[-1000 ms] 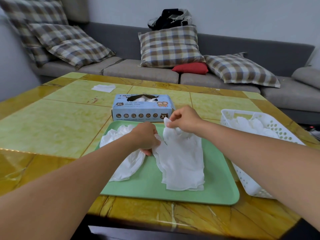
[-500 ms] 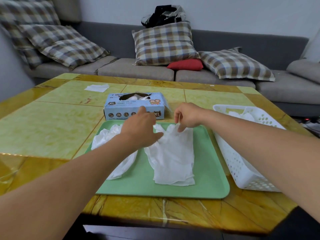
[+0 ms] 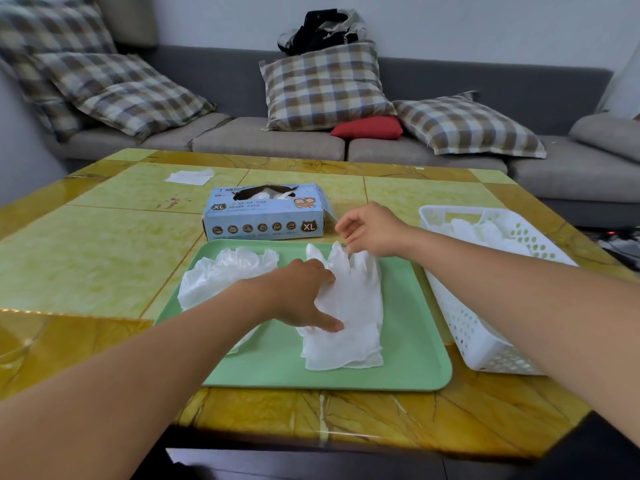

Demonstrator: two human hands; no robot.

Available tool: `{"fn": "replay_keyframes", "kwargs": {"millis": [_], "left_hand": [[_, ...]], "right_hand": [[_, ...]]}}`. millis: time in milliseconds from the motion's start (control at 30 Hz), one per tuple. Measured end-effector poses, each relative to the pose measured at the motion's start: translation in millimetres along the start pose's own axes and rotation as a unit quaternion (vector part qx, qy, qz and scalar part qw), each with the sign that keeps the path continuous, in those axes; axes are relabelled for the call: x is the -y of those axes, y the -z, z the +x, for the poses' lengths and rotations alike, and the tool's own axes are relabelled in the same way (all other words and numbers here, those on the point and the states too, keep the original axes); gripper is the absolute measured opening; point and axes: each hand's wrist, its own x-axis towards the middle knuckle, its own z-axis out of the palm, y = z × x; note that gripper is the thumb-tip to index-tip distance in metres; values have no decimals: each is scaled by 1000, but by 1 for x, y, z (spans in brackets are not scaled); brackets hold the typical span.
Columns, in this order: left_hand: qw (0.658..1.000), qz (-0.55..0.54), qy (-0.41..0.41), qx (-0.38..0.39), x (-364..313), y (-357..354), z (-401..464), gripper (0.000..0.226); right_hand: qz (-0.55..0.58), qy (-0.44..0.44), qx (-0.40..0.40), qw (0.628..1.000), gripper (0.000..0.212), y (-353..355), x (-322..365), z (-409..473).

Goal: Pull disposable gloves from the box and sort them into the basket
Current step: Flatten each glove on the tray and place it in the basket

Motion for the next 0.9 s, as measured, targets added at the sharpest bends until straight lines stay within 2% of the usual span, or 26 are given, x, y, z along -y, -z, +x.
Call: {"fn": "replay_keyframes", "kwargs": {"millis": [100,233,333,500,700,833,900], "left_hand": [[1000,-2,4,-5,0,3,-2,99],[997,20,-21,-74,-7,10,-3,102],[998,41,-41,-34,-11,10,-4,112],[999,25,-17,34,-14,10,-5,112],[998,16,-3,58,-14,11,-8,114],[997,17,-1,77,-11,10,-5,116],[997,11,-4,76,-6,9,-4,116]], "right_hand": [[-109,2,-32,994,26,14,-5,1],[-176,-48,80,980,22,27,-8,-5],[-208,-52,149,965,29,27,-9,-13],[-201,-59,123,970,37,26,-9,-20],[-146,-138,112,973,39,26,-3,-20],[-225,-156,131,953,42,21,2,-26],[-298,-122,114,940,44,19,2,-30]]}}
